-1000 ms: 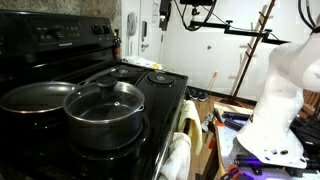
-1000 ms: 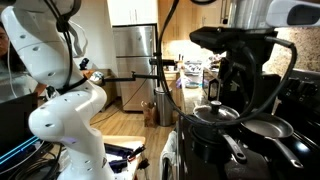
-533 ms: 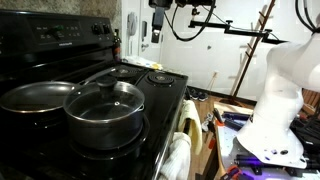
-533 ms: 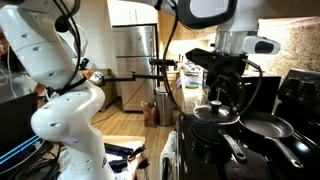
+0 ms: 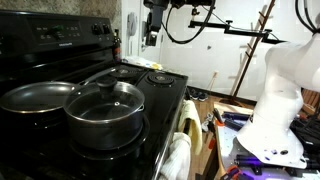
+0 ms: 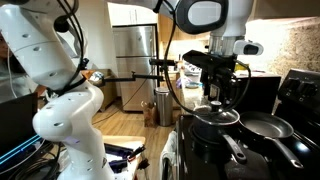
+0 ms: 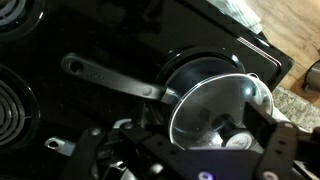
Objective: Put the lid on the stove
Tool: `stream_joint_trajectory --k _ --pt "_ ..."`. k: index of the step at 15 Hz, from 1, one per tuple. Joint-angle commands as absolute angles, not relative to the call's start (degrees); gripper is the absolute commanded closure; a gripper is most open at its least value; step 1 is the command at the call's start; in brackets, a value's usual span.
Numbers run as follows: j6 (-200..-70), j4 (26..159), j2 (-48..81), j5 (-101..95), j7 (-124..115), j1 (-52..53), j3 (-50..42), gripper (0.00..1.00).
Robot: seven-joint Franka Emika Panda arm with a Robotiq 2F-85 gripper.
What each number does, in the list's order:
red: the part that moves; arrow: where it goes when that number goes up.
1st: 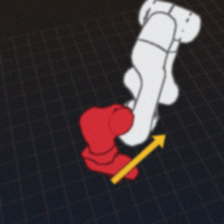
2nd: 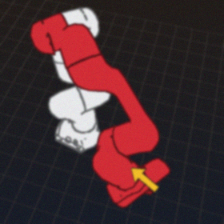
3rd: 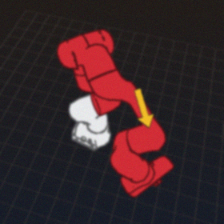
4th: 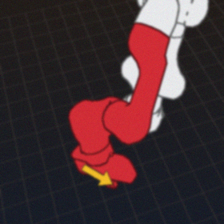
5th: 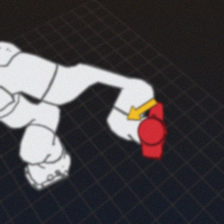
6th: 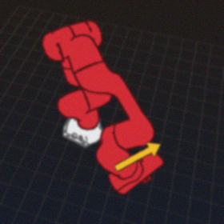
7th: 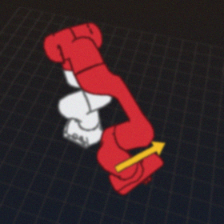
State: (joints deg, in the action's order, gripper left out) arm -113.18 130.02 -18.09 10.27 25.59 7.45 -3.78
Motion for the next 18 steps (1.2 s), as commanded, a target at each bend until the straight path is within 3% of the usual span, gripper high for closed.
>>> stream_joint_trajectory --k 1,9,16,18 --pt "-113.4 129.6 -17.5 9.8 25.3 6.9 -2.6 0.0" --pt "-121.0 124.8 -8.9 10.9 17.8 9.3 3.3 0.0" --pt "-120.1 123.4 -7.3 11.6 19.2 9.3 4.4 0.0" --pt "-121.9 123.3 -6.8 5.0 8.7 8.9 6.1 0.0"
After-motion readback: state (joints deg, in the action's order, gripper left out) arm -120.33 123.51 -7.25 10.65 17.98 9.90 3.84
